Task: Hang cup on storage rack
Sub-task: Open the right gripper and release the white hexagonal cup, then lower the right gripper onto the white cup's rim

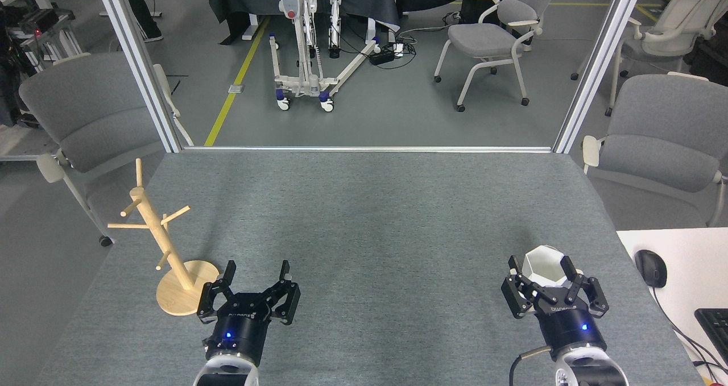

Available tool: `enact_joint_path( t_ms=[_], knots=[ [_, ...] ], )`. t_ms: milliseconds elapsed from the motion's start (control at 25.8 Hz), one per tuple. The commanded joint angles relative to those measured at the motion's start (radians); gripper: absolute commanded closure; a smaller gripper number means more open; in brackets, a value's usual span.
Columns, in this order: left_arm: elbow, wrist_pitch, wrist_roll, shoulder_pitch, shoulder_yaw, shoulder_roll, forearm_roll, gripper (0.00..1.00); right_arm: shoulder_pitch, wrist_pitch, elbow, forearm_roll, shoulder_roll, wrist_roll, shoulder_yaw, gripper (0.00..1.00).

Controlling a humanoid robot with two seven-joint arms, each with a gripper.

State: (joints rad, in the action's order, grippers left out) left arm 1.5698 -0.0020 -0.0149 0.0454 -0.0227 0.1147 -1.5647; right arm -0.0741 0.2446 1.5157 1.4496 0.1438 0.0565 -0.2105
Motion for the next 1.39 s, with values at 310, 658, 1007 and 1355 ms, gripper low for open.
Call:
enact_joint_path(
  t_ms=[310, 658, 1007, 1355],
  knots=[
    [0.006, 0.002, -0.062, -0.007, -0.005, 0.005, 0.002, 0.00, 0.014, -0.002, 0.024, 0.000, -0.003, -0.003, 0.005, 0.00],
    [0.007, -0.006, -0.060, -0.009, -0.006, 0.003, 0.002, 0.00, 0.105, -0.008, 0.003, -0.034, 0.103, -0.015, -0.044, 0.01],
    [-0.002, -0.004, -0.060, -0.009, -0.006, 0.003, 0.003, 0.00, 0.042, -0.010, -0.204, -0.031, 0.157, -0.083, -0.044, 0.01],
    [-0.008, -0.004, -0.060, -0.007, -0.005, 0.002, 0.002, 0.00, 0.039, -0.030, -0.259, -0.025, 0.149, -0.196, -0.036, 0.01]
  ],
)
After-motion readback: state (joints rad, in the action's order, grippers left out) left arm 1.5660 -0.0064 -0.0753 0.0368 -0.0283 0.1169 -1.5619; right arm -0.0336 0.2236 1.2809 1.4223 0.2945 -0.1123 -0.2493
